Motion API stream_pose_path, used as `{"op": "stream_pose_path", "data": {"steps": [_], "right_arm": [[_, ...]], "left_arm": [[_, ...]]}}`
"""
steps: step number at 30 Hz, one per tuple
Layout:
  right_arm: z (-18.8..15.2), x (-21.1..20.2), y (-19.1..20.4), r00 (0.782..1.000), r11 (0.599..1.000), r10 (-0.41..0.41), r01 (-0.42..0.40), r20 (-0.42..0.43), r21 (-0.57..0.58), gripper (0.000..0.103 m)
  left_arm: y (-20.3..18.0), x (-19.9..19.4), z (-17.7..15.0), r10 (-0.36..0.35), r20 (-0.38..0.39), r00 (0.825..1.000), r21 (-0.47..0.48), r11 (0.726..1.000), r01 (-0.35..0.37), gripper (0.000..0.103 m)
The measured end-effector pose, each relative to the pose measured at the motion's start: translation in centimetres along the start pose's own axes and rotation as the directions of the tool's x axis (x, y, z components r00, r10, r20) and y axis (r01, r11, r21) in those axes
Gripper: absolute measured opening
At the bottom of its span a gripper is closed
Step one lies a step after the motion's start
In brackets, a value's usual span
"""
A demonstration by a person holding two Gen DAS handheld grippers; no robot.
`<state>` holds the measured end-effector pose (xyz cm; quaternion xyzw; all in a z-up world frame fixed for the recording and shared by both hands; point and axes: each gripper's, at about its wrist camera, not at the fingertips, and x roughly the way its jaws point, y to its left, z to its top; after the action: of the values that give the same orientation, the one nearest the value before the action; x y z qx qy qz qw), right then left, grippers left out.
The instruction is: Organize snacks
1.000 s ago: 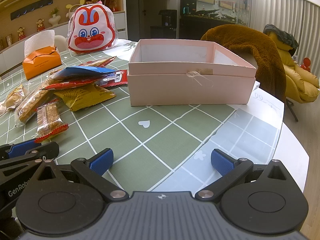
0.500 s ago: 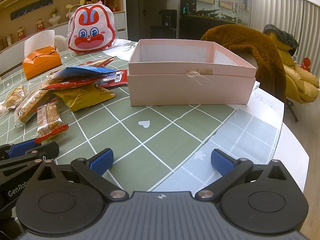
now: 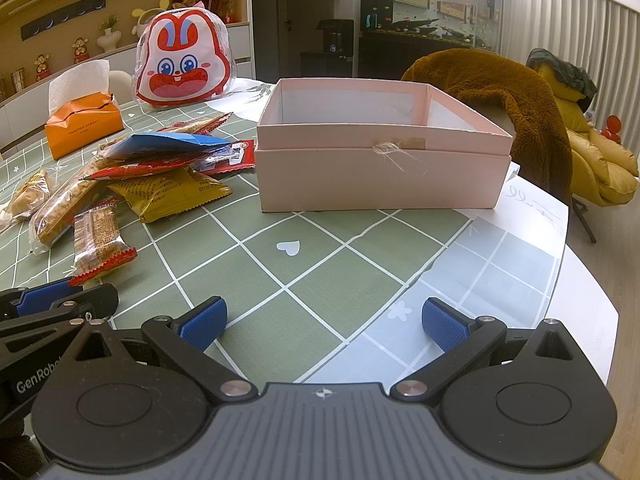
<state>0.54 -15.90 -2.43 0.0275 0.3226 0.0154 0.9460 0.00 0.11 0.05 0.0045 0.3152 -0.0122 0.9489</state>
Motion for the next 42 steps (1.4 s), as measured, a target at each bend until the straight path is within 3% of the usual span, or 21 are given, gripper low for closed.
{"op": "stream_pose_path", "data": {"steps": [25, 31, 34, 36, 38, 42], "right_arm": [[0.1, 0.1, 0.1, 1.0, 1.0, 0.001, -0.001, -0.002, 0.0, 0.103], [1.3, 0.0, -0.7, 0.99, 0.999, 0.03, -0.033, -0.137, -0.019, 0.103], [1.9, 0.0, -1.0, 0.978, 0.997, 0.05, -0.06, -0.203, -0.043, 0.103], [2.4, 0.2, -1.1, 0.968, 0.996, 0.057, -0.071, -0.243, -0.05, 0.103], [2.8, 0.5, -1.1, 0.959, 0.995, 0.058, -0.078, -0.276, -0.063, 0.103], [4.1, 1.4, -1.1, 0.933, 0.983, 0.095, -0.142, -0.347, -0.112, 0.103]], "left_arm": [[-0.1, 0.0, -0.1, 0.001, 0.0, 1.0, 0.001, 1.0, -0.001, 0.034], [0.1, -0.1, 0.0, 0.004, -0.001, 1.0, -0.007, 1.0, -0.004, 0.034], [0.2, -0.2, 0.7, -0.003, -0.041, 0.999, -0.022, 1.0, 0.002, 0.033], [1.1, -0.1, 1.9, -0.065, -0.1, 0.993, -0.104, 0.993, 0.054, 0.032], [2.6, -0.4, 3.7, -0.133, -0.103, 0.986, -0.197, 0.974, 0.111, 0.032], [5.5, -2.1, 7.5, -0.109, -0.054, 0.993, -0.242, 0.966, 0.093, 0.032]]}}
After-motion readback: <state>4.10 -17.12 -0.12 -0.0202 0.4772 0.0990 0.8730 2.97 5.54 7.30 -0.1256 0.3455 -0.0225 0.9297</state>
